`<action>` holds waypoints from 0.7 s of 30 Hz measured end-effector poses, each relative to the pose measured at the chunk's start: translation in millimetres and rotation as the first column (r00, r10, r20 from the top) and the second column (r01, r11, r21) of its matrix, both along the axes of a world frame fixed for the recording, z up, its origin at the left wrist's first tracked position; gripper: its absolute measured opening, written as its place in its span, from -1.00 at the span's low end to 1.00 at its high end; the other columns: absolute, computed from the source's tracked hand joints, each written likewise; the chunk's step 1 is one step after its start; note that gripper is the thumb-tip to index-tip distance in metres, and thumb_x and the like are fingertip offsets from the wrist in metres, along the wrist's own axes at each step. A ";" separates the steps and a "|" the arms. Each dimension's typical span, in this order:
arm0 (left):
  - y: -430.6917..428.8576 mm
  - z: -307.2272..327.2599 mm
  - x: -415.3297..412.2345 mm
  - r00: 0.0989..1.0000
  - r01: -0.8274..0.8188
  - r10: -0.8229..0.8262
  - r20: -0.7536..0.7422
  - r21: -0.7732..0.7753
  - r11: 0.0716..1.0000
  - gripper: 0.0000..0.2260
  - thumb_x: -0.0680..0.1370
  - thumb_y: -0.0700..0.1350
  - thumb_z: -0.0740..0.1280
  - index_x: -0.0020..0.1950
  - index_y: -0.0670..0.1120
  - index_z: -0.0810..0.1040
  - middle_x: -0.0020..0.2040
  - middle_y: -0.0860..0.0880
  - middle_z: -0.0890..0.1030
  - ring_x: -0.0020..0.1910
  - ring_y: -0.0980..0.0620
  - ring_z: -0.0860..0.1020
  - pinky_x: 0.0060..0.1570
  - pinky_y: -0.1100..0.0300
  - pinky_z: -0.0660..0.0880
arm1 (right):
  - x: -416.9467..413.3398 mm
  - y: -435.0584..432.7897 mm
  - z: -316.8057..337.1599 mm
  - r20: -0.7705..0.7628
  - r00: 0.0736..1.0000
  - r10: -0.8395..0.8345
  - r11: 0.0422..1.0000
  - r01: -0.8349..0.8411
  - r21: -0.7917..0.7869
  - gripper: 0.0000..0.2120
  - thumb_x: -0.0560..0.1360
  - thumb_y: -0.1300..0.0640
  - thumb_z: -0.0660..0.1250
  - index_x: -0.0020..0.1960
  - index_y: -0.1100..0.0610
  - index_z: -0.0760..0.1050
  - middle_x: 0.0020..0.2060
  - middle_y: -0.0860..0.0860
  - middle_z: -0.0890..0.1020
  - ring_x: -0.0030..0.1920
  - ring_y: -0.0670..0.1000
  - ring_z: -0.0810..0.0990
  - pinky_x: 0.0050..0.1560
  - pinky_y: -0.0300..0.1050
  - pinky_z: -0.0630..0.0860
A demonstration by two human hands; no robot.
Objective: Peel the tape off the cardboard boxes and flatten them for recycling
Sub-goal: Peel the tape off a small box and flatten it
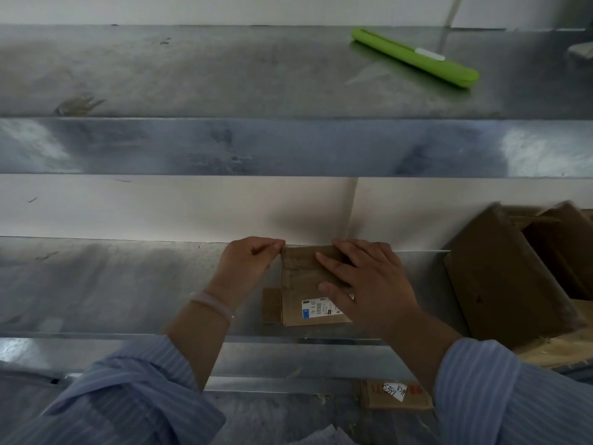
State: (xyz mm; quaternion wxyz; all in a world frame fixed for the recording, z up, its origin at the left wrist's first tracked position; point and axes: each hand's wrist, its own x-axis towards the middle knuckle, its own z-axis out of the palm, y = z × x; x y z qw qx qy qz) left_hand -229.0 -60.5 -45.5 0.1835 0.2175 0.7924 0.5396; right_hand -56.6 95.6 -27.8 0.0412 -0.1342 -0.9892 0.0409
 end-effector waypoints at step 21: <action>-4.0 -25.5 7.8 0.995 -0.088 0.076 -0.069 -0.194 0.977 -0.84 0.42 -0.17 0.49 -0.20 0.07 0.57 -0.24 0.10 0.64 -0.21 0.14 0.60 -0.23 0.33 0.50 | 1.1 0.0 -1.4 -0.044 0.999 0.008 1.000 -0.009 -0.020 -0.44 0.54 -0.33 -0.08 0.41 -0.17 0.38 0.42 -0.05 0.41 0.42 0.05 0.34 0.40 0.09 0.23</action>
